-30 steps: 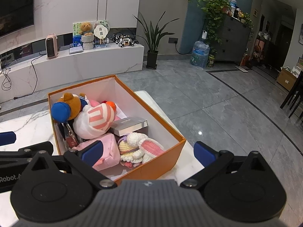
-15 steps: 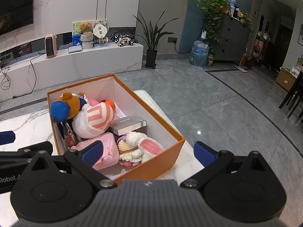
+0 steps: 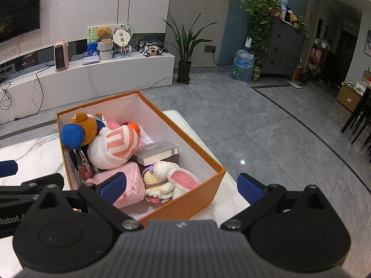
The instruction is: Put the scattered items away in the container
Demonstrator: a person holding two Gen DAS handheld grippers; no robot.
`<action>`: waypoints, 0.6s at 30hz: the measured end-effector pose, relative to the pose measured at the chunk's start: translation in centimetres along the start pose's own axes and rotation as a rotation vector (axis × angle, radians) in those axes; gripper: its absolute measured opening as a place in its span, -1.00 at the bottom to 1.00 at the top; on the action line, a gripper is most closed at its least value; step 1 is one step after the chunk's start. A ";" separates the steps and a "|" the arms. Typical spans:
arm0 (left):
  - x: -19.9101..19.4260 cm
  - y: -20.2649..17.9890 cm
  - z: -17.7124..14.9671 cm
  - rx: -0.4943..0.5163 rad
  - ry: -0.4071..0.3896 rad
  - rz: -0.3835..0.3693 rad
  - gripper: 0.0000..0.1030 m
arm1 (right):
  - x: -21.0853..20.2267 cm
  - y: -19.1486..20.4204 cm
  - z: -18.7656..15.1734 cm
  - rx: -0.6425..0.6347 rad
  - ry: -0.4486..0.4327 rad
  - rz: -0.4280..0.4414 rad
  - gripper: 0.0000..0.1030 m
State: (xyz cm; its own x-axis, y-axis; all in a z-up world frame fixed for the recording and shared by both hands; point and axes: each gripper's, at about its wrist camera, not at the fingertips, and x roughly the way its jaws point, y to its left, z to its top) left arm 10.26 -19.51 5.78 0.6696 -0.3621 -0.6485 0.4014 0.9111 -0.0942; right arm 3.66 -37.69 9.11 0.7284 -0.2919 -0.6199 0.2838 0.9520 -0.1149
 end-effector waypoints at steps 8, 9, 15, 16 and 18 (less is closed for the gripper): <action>0.1 0.1 0.1 0.001 0.002 0.002 0.94 | 0.0 0.0 0.0 -0.001 0.001 -0.003 0.99; 0.1 0.1 0.1 0.001 0.002 0.002 0.94 | 0.0 0.0 0.0 -0.001 0.000 -0.004 0.99; 0.0 0.3 0.2 0.002 0.002 0.002 0.94 | 0.0 0.0 0.0 -0.001 0.001 -0.006 0.99; 0.0 0.3 0.2 0.002 0.002 0.002 0.94 | 0.0 0.0 0.0 -0.001 0.001 -0.006 0.99; 0.0 0.4 0.2 0.002 0.002 0.002 0.94 | 0.0 0.0 0.0 -0.001 0.001 -0.006 0.99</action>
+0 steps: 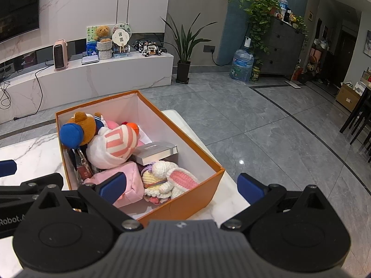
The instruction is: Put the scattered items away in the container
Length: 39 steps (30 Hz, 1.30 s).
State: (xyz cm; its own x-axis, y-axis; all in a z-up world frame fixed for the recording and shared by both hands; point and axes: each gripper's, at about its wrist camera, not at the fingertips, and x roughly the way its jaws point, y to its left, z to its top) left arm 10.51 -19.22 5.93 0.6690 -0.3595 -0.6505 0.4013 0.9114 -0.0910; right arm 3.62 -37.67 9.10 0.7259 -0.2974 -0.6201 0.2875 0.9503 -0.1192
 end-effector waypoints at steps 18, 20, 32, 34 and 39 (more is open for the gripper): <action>0.1 0.4 0.0 0.003 0.003 0.001 0.94 | -0.1 -0.1 0.0 -0.003 0.002 -0.004 0.99; 0.1 0.3 0.0 0.004 0.003 0.001 0.94 | -0.1 -0.1 0.0 -0.003 0.003 -0.005 0.99; 0.2 0.1 0.1 0.002 0.003 0.001 0.94 | -0.2 0.2 0.0 -0.006 0.005 -0.009 0.99; 0.3 0.0 0.1 0.003 0.003 0.002 0.94 | -0.1 0.3 0.0 -0.005 0.005 -0.009 0.99; 0.3 0.0 0.1 0.008 -0.001 0.000 0.94 | -0.2 0.3 0.0 -0.005 0.006 -0.010 0.99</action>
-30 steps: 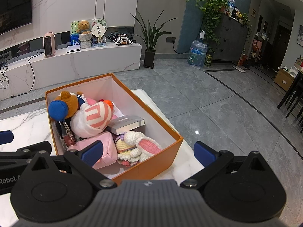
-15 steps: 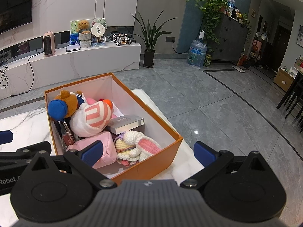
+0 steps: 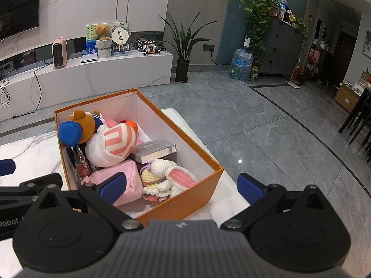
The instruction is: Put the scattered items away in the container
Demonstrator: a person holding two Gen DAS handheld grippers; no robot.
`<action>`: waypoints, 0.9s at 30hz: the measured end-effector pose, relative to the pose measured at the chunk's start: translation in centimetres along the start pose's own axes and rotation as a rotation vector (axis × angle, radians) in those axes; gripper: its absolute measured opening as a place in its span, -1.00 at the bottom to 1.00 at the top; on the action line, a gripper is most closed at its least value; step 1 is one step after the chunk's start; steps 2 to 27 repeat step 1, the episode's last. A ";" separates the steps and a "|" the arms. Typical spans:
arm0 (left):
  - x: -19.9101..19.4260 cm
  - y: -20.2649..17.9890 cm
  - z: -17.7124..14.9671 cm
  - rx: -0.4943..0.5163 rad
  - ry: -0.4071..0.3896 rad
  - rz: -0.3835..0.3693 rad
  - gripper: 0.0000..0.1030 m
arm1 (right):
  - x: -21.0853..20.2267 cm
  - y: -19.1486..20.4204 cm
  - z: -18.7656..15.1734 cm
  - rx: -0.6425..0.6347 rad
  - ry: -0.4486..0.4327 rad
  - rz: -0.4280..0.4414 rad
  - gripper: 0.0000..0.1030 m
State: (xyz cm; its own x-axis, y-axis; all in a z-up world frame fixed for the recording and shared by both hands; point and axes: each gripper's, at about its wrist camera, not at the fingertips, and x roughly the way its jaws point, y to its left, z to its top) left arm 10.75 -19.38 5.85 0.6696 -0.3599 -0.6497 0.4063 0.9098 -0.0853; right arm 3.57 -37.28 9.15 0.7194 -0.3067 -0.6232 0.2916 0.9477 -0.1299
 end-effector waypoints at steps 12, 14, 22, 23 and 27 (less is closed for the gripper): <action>0.0 0.0 0.0 0.001 0.000 0.001 0.94 | 0.0 0.0 0.0 0.000 0.000 0.000 0.99; 0.0 0.0 0.0 0.001 0.000 0.001 0.94 | 0.0 0.0 0.0 0.000 0.000 0.000 0.99; 0.0 0.0 0.0 0.001 0.000 0.001 0.94 | 0.0 0.0 0.0 0.000 0.000 0.000 0.99; 0.0 0.0 0.0 0.001 0.000 0.001 0.94 | 0.0 0.0 0.0 0.000 0.000 0.000 0.99; 0.0 0.0 0.0 0.001 0.000 0.001 0.94 | 0.0 0.0 0.0 0.000 0.000 0.000 0.99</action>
